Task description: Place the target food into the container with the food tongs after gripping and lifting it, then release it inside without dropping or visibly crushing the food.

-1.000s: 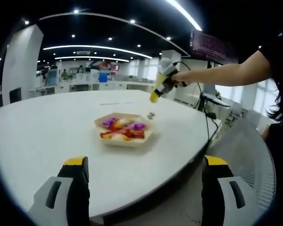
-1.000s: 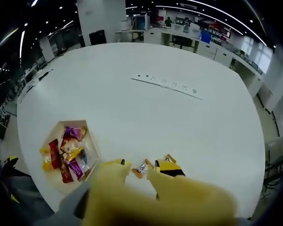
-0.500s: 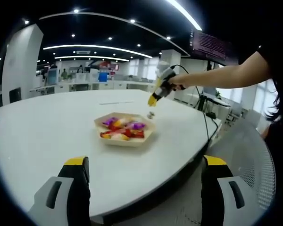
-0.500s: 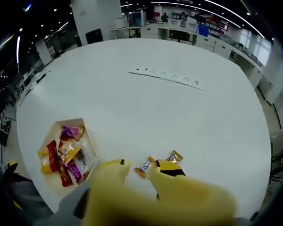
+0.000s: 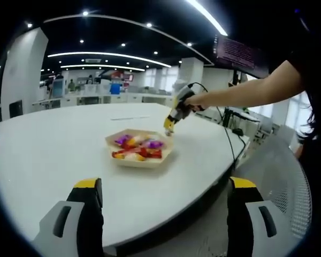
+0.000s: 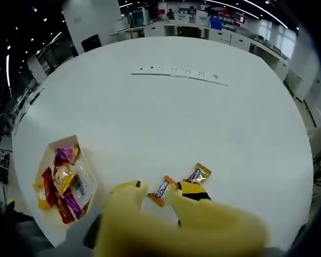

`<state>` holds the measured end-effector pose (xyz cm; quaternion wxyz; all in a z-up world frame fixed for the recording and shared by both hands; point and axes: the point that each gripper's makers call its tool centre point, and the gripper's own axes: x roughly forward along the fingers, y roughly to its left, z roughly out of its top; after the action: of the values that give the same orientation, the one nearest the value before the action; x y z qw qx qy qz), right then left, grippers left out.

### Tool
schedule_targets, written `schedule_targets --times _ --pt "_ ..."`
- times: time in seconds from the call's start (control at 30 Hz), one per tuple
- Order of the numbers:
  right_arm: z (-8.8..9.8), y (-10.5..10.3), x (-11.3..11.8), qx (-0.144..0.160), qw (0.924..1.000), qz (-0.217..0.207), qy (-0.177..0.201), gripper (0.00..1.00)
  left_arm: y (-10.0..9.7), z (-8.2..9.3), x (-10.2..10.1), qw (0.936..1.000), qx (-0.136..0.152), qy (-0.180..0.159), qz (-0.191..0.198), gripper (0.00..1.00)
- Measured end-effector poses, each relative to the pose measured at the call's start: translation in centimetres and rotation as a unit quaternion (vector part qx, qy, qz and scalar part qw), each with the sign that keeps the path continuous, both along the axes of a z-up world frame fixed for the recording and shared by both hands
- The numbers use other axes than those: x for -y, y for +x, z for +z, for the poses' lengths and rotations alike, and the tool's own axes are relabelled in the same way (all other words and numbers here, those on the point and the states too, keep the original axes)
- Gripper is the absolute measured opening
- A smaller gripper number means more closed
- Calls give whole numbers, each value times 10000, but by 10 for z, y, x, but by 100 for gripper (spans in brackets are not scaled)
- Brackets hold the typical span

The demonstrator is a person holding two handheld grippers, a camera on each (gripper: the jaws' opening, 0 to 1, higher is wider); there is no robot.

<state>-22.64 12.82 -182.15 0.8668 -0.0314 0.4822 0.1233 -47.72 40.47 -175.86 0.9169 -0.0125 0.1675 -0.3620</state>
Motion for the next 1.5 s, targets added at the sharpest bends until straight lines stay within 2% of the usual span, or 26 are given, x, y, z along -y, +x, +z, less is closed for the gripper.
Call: schedule_targets --times 0.27,0.53,0.6,0.73,0.8,0.83,0.87,0.9,0.93,1.37,1.5 --pt "-7 5 6 12 9996 -278 -70 26 0 0 0 10000 -5 -3 8 93" --pt "-18 -1 8 -182 9989 -431 -39 27 -1 0 0 10000 -4 -1 5 93" --pt "-14 -1 6 -138 9990 -433 -50 27 -1 1 0 10000 -1 -3 18 93" --pt "-13 -3 4 -146 9992 -315 -204 26 0 1 -1 10000 2 -3 34 93" --pt "-13 -2 7 -92 9987 -114 -491 24 1 1 -1 10000 -1 -2 41 93" --pt "-13 -3 5 -102 9989 -131 -448 23 1 1 -1 10000 -2 -1 41 93" --pt "-13 -2 11 -80 9973 25 -732 22 1 1 -1 10000 -5 0 44 93" --pt "-13 -1 9 -34 9968 149 -779 21 1 1 -1 10000 -6 -1 45 93" --pt "-14 -1 7 -75 9976 38 -684 20 1 1 -1 10000 -7 3 45 93" --pt "-14 3 11 -60 9984 50 -567 20 2 1 -3 10000 8 -13 83 93" --pt "-7 5 11 55 9983 77 -576 20 2 2 -2 10000 4 -8 97 93"
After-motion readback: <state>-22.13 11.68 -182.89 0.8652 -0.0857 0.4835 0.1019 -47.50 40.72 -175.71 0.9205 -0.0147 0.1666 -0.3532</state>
